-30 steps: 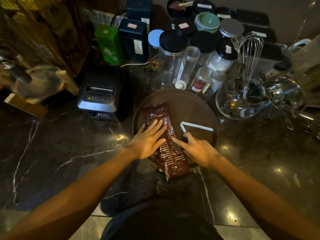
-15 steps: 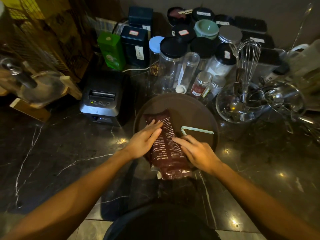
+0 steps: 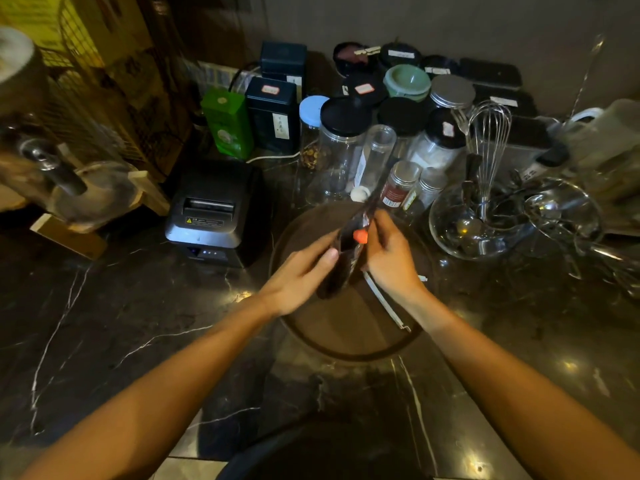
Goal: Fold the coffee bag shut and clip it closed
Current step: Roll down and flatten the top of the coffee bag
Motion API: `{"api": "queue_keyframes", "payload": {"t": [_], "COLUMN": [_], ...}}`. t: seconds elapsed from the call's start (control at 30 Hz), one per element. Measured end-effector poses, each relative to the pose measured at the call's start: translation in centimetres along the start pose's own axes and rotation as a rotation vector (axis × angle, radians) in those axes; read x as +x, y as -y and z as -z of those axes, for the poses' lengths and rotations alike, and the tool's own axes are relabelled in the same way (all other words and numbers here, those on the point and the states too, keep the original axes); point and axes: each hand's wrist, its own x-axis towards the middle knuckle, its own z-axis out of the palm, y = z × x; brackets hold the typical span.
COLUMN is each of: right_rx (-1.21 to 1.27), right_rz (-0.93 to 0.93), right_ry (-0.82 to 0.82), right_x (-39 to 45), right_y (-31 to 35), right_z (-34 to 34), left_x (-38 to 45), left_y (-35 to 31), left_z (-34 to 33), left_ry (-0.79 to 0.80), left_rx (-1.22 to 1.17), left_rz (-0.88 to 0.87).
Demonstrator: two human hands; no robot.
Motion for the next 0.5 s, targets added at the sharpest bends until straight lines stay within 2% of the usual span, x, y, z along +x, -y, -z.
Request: {"api": "queue_keyframes", "payload": {"t": [0.1,0.3,0.4,0.5], "right_rx": [-0.003,-0.031,-0.007,-0.250], "right_rz": [-0.019,-0.092,-0.054,0.077], "right_ry": [0.040,0.069,0.161,0.295], "right_x": [0.6,-0.7,-3.0,-4.3], "right_y": [-0.1,0.0,-0.3,-0.7], "right_z": [-0.3,0.0,0.5,0.4], "left_x": [0.3,0.6,0.8,0.7], "left_y": [-0.6,-1.0,-1.2,-2.1], "left_z": [-0.4,-1.2,-1.5,-1.9], "left_ry": [0.027,-0.243,-0.336,-0.367], "left_rx": [0.148,0.343,0.400,0.377], "left_rz": [-0.004,-0.106,-0.093,-0.021]}}
